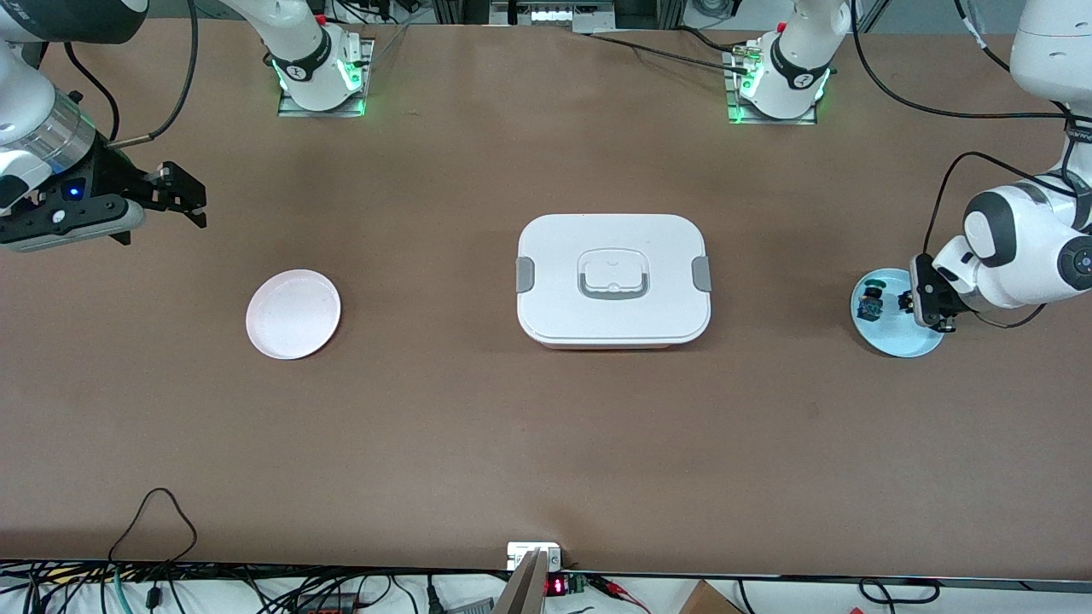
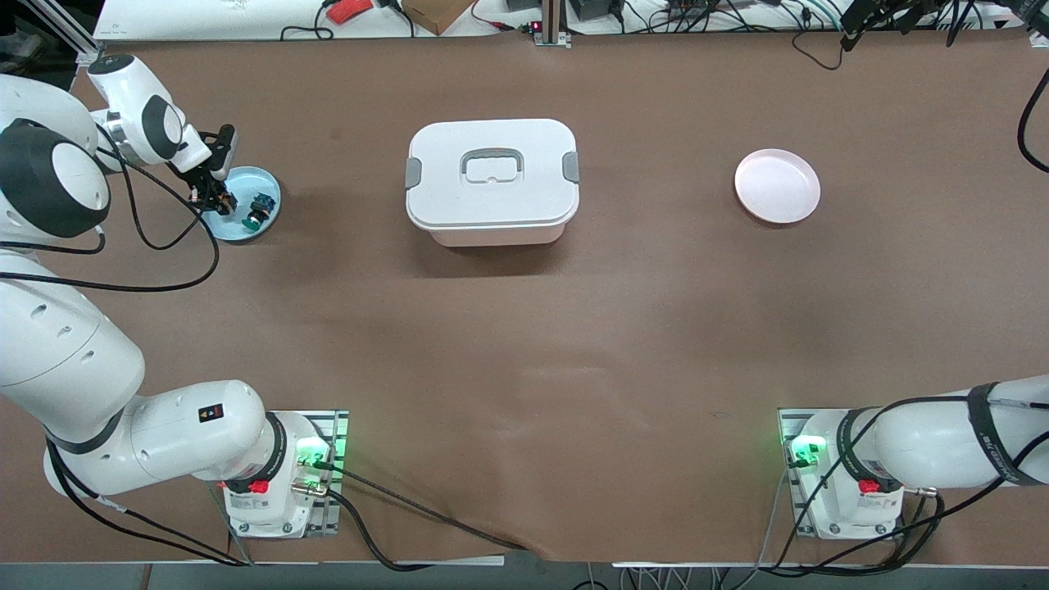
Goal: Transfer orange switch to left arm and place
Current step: 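Lower the orange switch into the blue plate with the left gripper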
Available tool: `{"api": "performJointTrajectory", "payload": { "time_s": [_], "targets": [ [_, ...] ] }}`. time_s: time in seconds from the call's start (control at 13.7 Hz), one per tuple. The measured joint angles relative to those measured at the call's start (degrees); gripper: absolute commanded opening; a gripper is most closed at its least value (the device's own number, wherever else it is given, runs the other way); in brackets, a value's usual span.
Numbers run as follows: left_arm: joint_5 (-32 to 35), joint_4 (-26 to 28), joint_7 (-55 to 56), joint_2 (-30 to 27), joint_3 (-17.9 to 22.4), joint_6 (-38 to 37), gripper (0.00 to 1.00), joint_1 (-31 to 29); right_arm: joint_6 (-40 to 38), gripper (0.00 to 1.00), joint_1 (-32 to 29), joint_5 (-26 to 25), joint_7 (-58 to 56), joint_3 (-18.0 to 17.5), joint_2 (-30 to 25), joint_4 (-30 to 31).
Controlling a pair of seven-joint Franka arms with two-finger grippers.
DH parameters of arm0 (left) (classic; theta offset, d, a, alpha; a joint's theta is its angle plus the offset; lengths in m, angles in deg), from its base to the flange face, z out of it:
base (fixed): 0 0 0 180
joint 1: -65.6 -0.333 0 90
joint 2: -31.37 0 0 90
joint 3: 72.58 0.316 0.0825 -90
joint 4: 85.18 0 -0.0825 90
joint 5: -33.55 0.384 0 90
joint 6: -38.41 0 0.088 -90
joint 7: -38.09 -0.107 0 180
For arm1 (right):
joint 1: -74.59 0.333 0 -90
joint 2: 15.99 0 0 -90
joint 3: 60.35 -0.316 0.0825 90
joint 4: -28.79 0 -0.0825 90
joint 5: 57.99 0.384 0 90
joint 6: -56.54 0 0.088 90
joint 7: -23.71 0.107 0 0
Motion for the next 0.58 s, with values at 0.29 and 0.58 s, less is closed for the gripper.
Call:
{"api": "performJointTrajectory", "payload": {
  "time_s": [0.29,0.58],
  "targets": [
    [0.0,0.6,-0.1,0.1,-0.1,0.3,0.0,-1.0,0.8,1.0,0.0,0.0,0.0,0.0,0.0,0.0],
    [0.0,1.3,-0.3,0.8,-0.9,2.4,0.0,-1.9,1.0,1.0,-0.2,0.0,0.0,0.2,0.0,0.0]
  ]
}}
